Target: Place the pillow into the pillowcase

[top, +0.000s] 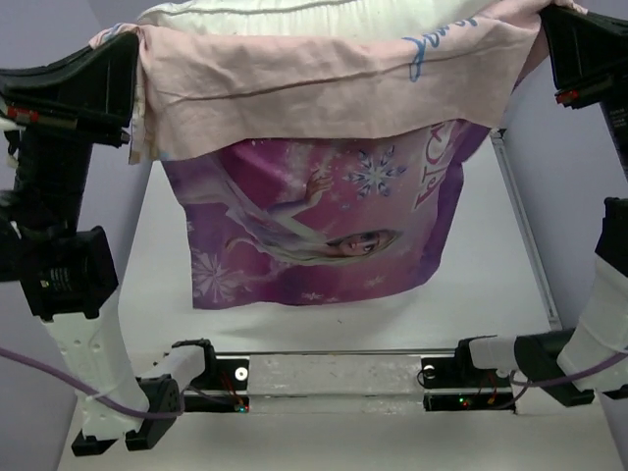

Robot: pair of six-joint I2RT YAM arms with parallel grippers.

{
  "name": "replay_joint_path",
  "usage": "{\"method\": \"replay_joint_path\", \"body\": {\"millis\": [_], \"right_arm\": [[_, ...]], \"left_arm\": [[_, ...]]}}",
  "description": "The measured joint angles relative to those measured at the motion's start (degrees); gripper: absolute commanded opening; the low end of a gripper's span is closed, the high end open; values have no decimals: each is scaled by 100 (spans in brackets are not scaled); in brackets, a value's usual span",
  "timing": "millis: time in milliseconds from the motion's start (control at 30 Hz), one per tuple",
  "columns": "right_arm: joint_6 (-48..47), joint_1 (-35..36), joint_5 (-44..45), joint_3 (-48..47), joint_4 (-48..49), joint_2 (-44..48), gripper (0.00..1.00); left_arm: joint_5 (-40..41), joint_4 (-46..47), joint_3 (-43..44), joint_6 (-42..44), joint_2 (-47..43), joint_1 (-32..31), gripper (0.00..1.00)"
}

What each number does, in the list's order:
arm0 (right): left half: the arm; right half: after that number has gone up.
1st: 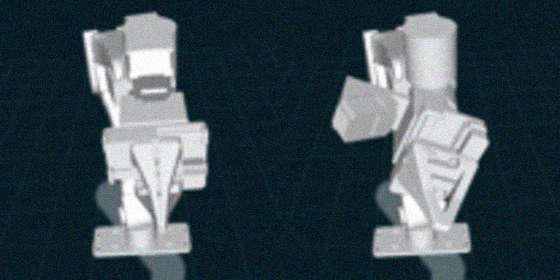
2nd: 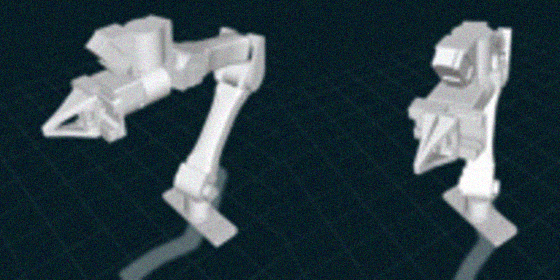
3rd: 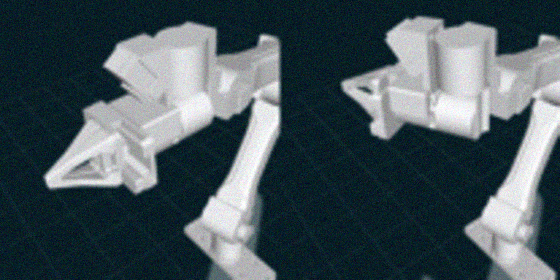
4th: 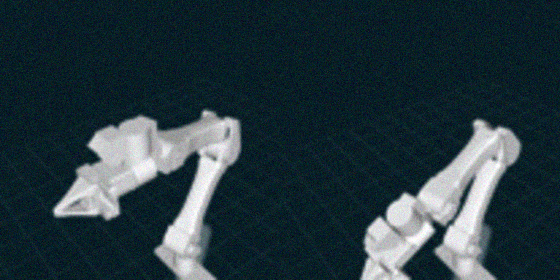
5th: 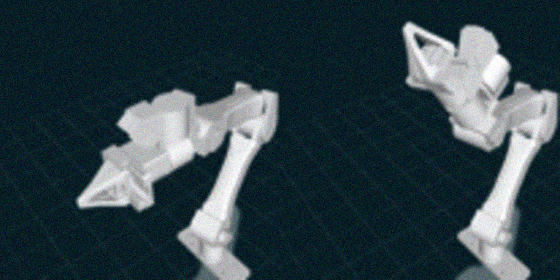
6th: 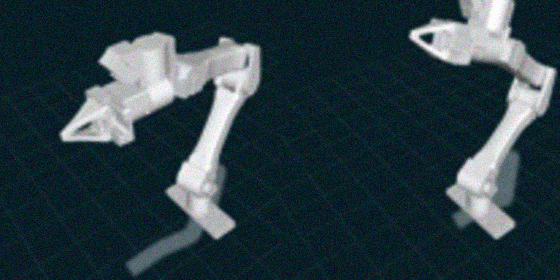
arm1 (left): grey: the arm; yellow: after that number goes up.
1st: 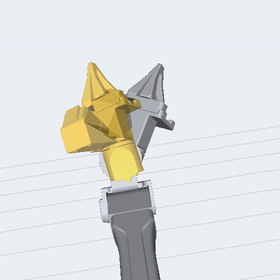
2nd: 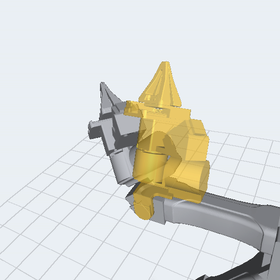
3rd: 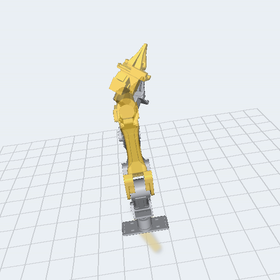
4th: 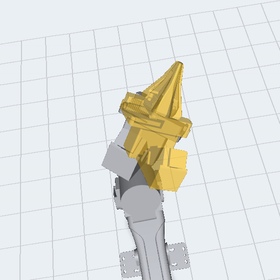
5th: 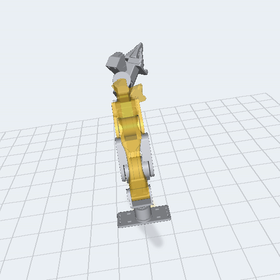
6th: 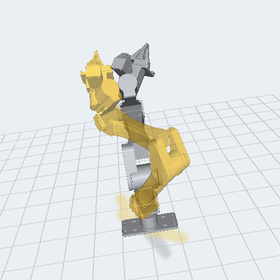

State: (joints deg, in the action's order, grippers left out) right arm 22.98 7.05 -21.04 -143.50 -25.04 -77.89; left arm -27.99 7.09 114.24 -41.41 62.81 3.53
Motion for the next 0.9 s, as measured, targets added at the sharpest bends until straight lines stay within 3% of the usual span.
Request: {"method": "replay_joint_path", "body": {"millis": [100,133,167,267,333,367,400,500,533,633,667,800,900], "right_arm": [[0,-24,133,1451,590,811,0],[-17,-24,133,1399,452,861,0],[-15,-24,72,684,68,643,0],[-39,4,-94,-929,20,-55,0],[-28,4,52,-170,446,350,0],[-22,2,166,774,804,782,0],[-57,-7,160,901,592,925,0],[-48,-17,-17,-634,136,188,0],[-63,-20,-42,-699,348,105,0],[-35,-24,142,1093,863,800,0],[-28,-24,175,1064,634,807,0],[-7,-17,-31,-52,330,140,0],[2,-24,177,1064,702,634,0]], "left_arm": [[118,378,-942,-7,-584,11,0],[103,348,-940,-13,-647,11,0],[31,160,-658,-46,-581,11,0],[-208,-151,1034,26,190,7,0],[-59,109,734,17,118,4,0],[31,413,192,-11,-162,13,0],[20,286,63,-28,-275,22,0],[-229,-175,1147,-81,267,17,0],[-225,-136,1355,-55,376,26,0],[2,243,356,-90,26,31,0],[26,131,90,-114,-142,35,0],[-227,-396,1403,-31,431,28,0],[2,9,332,-87,85,46,0]]}}
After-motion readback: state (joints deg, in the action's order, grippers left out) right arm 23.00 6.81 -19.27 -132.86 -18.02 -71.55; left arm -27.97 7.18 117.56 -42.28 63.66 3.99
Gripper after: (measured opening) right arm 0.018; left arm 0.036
